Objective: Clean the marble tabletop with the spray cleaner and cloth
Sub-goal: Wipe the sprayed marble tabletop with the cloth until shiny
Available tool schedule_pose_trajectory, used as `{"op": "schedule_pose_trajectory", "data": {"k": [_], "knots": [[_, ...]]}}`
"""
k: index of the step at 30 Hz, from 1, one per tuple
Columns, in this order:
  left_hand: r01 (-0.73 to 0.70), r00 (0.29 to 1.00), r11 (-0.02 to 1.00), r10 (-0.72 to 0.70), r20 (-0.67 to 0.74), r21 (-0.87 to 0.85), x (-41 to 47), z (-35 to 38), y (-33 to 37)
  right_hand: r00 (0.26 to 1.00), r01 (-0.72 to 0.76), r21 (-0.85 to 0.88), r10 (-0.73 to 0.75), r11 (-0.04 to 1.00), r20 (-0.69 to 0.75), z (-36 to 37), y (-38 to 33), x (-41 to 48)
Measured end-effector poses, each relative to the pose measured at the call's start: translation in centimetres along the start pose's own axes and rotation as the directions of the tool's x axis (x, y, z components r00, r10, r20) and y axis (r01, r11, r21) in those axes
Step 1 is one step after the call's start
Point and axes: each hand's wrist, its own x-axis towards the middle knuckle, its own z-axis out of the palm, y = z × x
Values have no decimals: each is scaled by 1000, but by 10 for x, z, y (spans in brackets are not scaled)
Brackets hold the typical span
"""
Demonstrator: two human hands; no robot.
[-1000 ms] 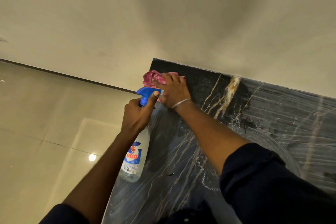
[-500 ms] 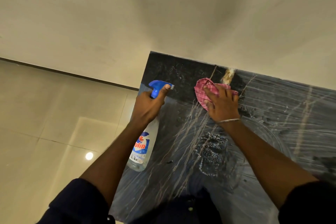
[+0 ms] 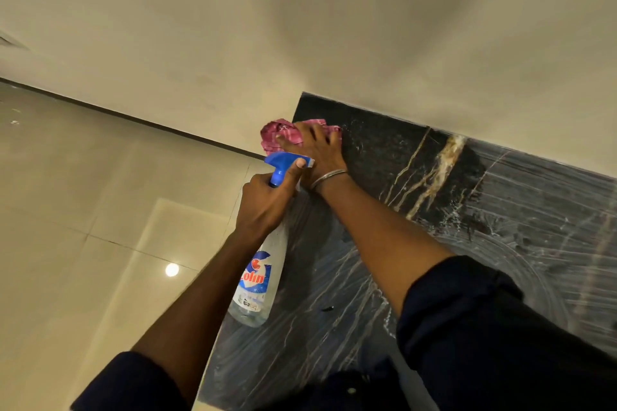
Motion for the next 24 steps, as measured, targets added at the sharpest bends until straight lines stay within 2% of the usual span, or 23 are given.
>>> {"op": "schedule_pose_trajectory", "data": {"k": [6,9,16,21,24], "knots": [[-18,1000,999,18,-17,40,-4,-3,1,997,-30,173,41,984,-59,4,19,-34],[-46,999,998,45,13,32,-12,3,3,996,-45,139,55,989,-69,18,48,-78],[-42,992,999,43,119,-7,-25,17,13,966,-236,126,247,964,-81,50,121,-179],[-31,990,999,34,140,-22,-29,19,11,959,-260,103,269,960,-89,46,112,-173],[-12,993,1000,12,121,-3,-30,16,9,979,-182,98,189,978,-74,37,84,-143]]}}
